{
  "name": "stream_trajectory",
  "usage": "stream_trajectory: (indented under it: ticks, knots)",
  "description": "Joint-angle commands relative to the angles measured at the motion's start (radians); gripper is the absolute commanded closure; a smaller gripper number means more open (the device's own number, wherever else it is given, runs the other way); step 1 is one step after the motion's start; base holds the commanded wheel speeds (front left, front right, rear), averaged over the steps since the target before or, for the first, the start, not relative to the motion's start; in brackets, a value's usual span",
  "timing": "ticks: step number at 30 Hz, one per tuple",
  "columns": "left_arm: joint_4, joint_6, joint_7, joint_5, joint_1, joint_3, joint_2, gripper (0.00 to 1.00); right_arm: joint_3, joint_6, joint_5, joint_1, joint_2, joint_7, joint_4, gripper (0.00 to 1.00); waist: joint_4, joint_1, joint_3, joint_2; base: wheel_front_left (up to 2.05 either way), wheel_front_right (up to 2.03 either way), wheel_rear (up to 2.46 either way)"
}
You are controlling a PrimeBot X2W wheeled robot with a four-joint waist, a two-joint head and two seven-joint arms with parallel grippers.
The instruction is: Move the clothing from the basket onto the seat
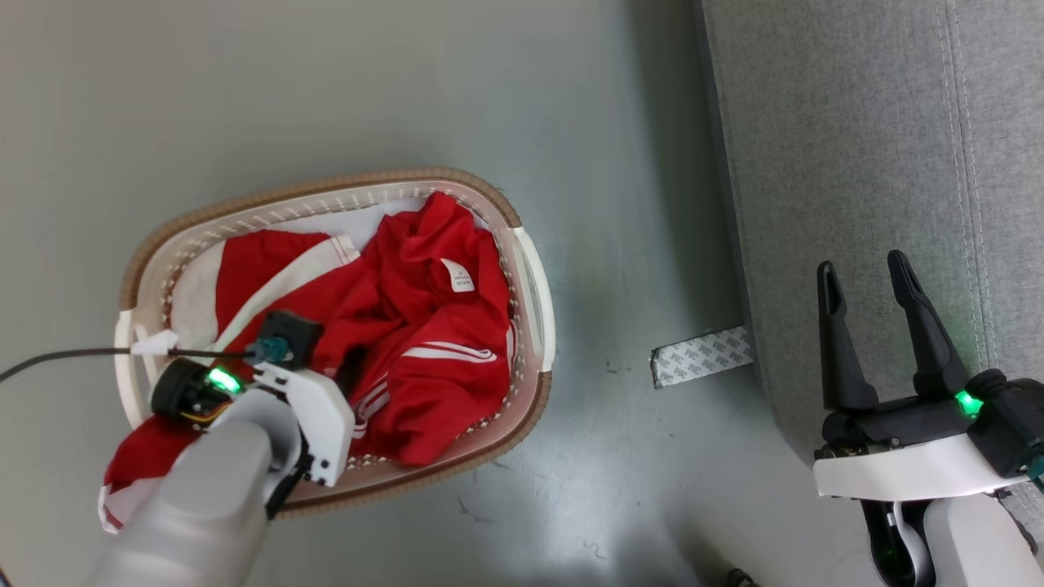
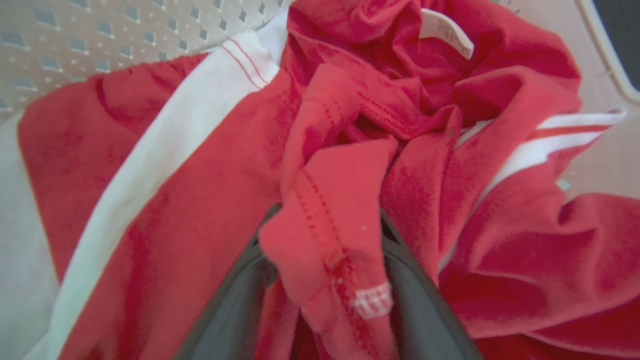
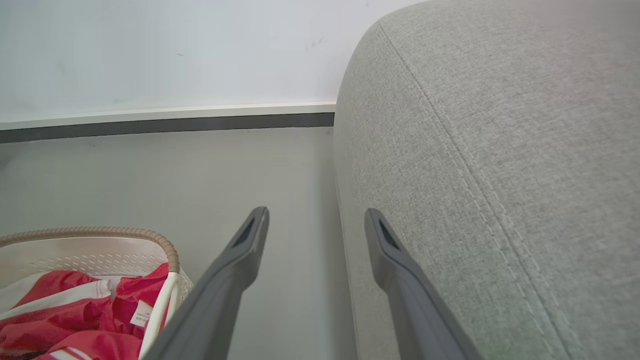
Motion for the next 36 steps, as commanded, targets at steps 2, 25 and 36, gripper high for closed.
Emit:
stream_trajectory:
  ticks: [2, 25, 36]
  knots:
    - [0.004, 0.002, -0.016, -0.022, -0.011, -0.009, -0.013, 1.00, -0.006, -0.002, 0.000, -0.004, 0.000, 0.000, 0.003, 0.00, 0.004, -0.0002, -0.007, 0.0000, 0.00, 0.00, 0.00]
    - [-0.380, 0.002, -0.074, -0.092, 0.234, 0.097, -0.052, 1.00, -0.030, -0.002, -0.032, 0.170, -0.002, 0.000, 0.110, 0.00, 0.204, -0.0002, -0.560, 0.0000, 0.00, 0.00, 0.00]
    - [-0.583, 0.011, -0.024, -0.138, 0.328, 0.095, -0.014, 1.00, -0.050, -0.002, -0.046, 0.295, -0.001, 0.000, 0.135, 0.00, 0.227, -0.0002, -0.778, 0.0000, 0.00, 0.00, 0.00]
